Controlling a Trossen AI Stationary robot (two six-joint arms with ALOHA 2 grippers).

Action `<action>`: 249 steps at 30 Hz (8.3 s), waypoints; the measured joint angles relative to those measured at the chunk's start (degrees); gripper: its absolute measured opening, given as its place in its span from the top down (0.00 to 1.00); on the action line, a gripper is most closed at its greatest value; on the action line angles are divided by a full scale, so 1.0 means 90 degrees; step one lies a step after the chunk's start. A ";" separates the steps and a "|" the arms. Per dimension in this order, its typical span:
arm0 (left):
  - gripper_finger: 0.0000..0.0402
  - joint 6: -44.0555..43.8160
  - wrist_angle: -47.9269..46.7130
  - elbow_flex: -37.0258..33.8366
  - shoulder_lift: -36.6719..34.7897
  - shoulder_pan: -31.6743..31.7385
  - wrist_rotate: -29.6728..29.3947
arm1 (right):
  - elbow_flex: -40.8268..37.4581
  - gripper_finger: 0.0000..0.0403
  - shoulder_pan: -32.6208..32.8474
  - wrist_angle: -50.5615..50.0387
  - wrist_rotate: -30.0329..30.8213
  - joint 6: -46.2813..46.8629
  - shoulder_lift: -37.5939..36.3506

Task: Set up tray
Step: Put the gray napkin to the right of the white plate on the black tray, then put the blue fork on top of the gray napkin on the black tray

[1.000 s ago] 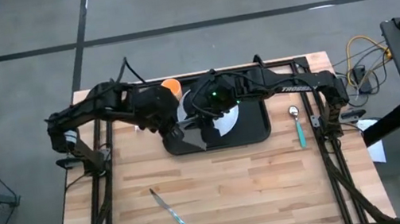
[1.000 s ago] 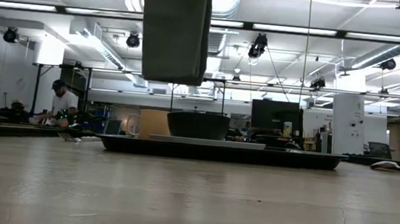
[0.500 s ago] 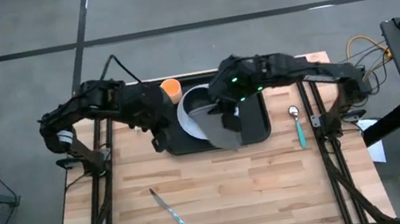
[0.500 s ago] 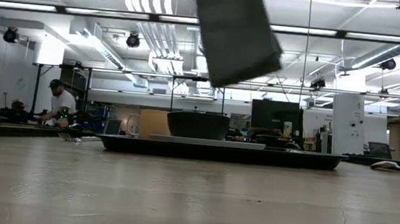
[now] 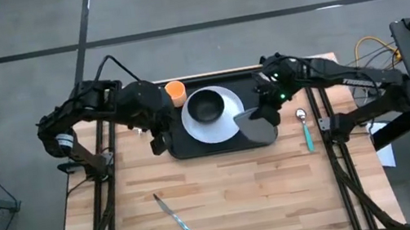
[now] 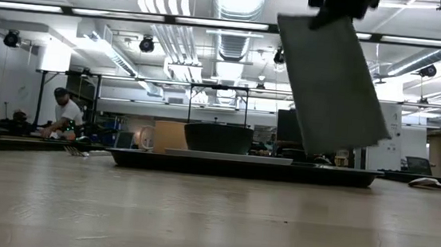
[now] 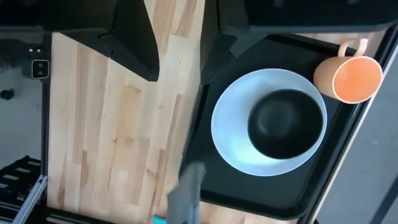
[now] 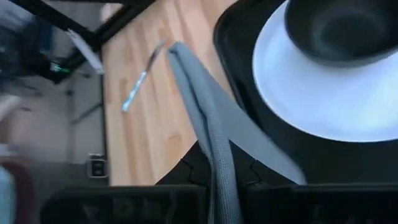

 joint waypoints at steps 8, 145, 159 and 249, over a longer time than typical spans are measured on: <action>0.76 -0.0021 0.0003 -0.0007 0.0000 -0.0001 0.0001 | -0.0993 0.98 -0.1517 0.0472 -0.0019 -0.0896 -0.0118; 0.70 -0.5771 0.2461 -0.8258 -0.2472 0.1738 -0.3248 | -0.0423 0.56 -0.0478 0.0119 0.2014 -0.1762 -0.0197; 0.53 -0.4353 0.5409 -1.0334 -0.2713 0.3563 -0.2431 | 0.0750 0.55 -0.0004 -0.0604 0.1943 -0.1939 -0.0103; 0.99 0.0291 -0.0165 -0.1058 0.0124 -0.0738 -0.1991 | 0.3005 0.46 -0.0302 -0.0519 -0.1812 -0.0943 0.2148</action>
